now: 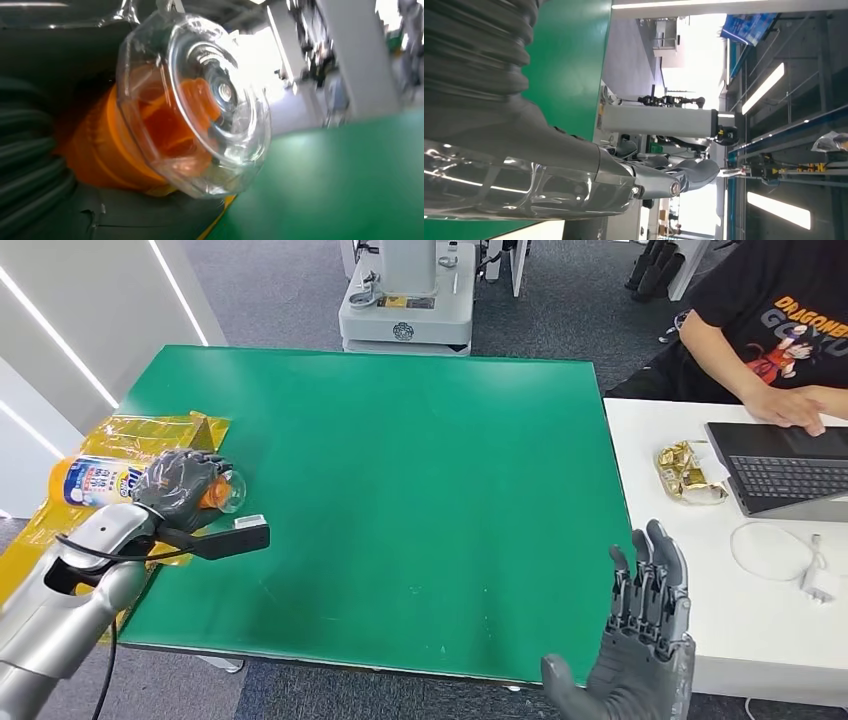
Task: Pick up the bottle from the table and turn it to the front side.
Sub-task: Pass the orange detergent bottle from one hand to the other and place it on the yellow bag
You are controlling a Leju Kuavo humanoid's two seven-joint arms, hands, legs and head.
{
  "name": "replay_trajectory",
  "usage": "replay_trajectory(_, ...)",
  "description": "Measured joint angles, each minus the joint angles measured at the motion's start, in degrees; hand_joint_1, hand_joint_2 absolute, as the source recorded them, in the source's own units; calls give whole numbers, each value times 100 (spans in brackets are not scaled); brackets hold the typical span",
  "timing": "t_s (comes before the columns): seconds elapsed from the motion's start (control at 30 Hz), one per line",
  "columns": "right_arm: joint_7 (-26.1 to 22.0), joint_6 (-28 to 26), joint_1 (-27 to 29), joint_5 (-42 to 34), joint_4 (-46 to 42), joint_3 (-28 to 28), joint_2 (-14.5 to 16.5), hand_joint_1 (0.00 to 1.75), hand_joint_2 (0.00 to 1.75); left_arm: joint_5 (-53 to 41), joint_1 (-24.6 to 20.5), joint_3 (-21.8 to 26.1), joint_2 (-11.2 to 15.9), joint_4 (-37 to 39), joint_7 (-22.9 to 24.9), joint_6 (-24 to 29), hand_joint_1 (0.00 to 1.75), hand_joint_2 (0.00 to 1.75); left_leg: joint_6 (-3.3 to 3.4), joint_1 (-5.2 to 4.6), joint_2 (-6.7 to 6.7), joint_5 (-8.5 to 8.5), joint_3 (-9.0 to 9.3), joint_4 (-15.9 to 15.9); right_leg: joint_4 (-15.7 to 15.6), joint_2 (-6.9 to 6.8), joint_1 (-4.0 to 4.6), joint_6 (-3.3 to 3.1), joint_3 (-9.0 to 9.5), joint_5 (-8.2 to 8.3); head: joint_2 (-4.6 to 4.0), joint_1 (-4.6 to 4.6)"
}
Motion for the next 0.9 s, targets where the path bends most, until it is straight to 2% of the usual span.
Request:
replay_trajectory(0.2,-5,100,-28,-45,-2,0,0,0,175,-194,-731,-524,35,1291,-220,-272,175,175,-5,0,5,4,2,0,3,2,0,-9,0,7,0,0)
replay_trajectory(0.37,-5,103,-40,-49,-2,0,2,0,175,-196,-1162,-853,-66,2164,-468,-352,175,175,-5,0,7,4,1,0,3,4,0,-12,-2,9,0,0)
replay_trajectory(0.5,-38,103,-67,-75,-2,-2,2,0,175,-205,-1397,-1044,-255,2739,-768,-423,175,175,-5,0,5,4,-1,1,1,2,0,-12,-4,9,0,1)
replay_trajectory(0.67,-67,69,-106,-120,0,-10,5,0,175,-160,-1692,-1203,-576,3443,-923,-530,175,175,-5,-1,6,4,-1,2,2,3,0,-11,-2,10,0,1)
replay_trajectory(0.9,-66,-20,-122,-121,0,-50,34,0,175,-73,-1911,-1287,-900,4144,-1102,-360,175,175,-5,-1,5,4,-1,2,3,2,0,-11,-2,10,0,0)
